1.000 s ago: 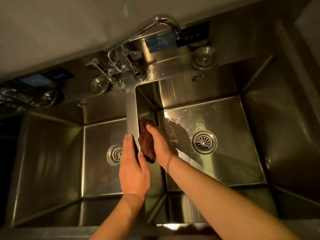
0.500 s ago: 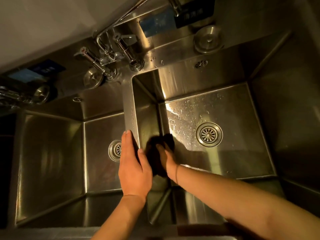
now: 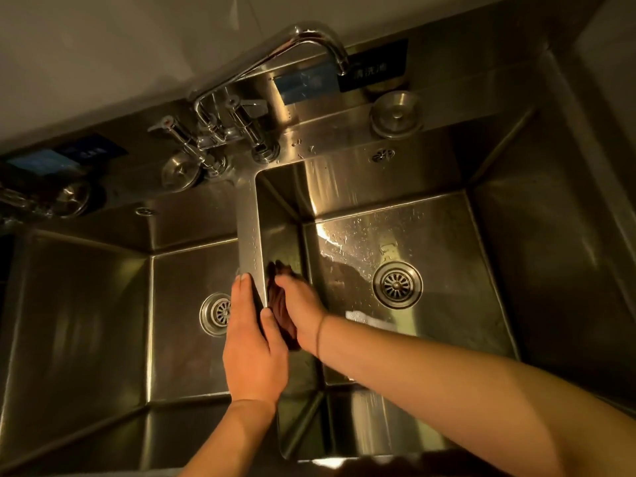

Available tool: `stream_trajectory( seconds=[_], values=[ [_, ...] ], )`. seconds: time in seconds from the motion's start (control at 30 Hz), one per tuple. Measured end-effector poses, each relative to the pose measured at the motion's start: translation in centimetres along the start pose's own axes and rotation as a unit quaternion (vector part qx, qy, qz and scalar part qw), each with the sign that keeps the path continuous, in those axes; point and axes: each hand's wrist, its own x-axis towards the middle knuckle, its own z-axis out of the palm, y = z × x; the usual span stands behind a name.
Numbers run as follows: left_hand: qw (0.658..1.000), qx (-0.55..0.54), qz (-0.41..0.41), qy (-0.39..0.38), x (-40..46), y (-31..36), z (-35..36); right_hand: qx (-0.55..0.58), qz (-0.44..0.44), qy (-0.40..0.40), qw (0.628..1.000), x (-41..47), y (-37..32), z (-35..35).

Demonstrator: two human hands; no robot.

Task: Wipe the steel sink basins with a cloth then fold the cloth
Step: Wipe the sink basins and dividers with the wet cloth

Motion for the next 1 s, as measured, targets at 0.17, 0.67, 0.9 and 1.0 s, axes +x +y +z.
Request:
stream_trajectory(
  seconds=[0.17, 0.67, 0.9, 1.0],
  values=[
    [1.000, 0.000, 0.003, 0.005, 0.0, -0.1, 0.0, 0.095, -0.001, 0.032, 0.995, 3.2, -6.1, 1.5],
    [1.000, -0.004, -0.001, 0.001, -0.1, 0.2, -0.1, 0.359, 0.003, -0.022, 0.933, 3.4, -7.6, -3.4],
    [1.000, -0.007, -0.010, -0.002, -0.1, 0.4, -0.4, 0.051, 0.018, 0.090, 0.994, 5.5, -3.3, -1.7],
    [1.000, -0.002, -0.012, -0.002, -0.2, 0.3, -0.3, 0.002, -0.029, 0.096, 0.995, 5.7, -2.6, -1.2]
  ],
)
